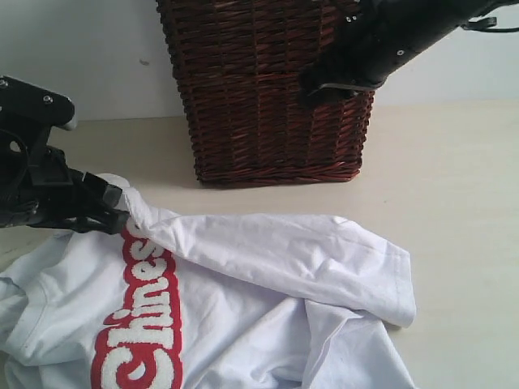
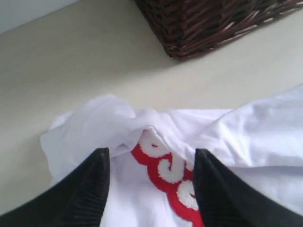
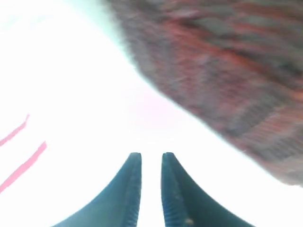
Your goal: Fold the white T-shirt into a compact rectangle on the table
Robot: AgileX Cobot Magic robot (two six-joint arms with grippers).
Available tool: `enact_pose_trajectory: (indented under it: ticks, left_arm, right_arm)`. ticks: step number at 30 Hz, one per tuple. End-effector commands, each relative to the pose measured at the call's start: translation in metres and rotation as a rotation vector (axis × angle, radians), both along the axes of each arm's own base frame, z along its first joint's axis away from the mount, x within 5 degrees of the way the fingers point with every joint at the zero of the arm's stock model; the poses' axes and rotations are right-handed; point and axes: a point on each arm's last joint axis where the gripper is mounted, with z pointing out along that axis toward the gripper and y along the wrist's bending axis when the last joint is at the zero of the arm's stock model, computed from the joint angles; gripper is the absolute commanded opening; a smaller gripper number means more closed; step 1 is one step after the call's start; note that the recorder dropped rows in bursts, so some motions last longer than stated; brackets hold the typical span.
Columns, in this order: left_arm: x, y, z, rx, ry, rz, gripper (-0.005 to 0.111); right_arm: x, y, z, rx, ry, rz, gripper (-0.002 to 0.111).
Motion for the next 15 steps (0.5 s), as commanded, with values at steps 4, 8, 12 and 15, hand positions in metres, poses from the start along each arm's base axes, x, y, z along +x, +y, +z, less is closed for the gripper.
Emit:
enact_pose_trajectory:
  ticks: [4, 8, 12, 15]
  left_arm:
    - [-0.016, 0.002, -0.021, -0.011, 0.079, -0.044, 0.053]
    - [-0.022, 0.006, -0.027, -0.001, 0.099, -0.043, 0.053]
    - [-0.023, 0.005, -0.025, -0.01, 0.096, -0.047, 0.053]
    - [-0.023, 0.005, -0.025, -0.014, 0.097, -0.052, 0.053]
  right_arm:
    - [-0.073, 0.048, -0.024, -0.17, 0.238, 0.427, 0.03]
    - [-0.098, 0.072, -0.073, -0.45, 0.158, 0.484, 0.036]
    - [-0.104, 0.07, -0.103, -0.691, 0.141, 0.393, 0.039]
    - [-0.101, 0.07, -0.113, -0.692, 0.133, 0.362, 0.039]
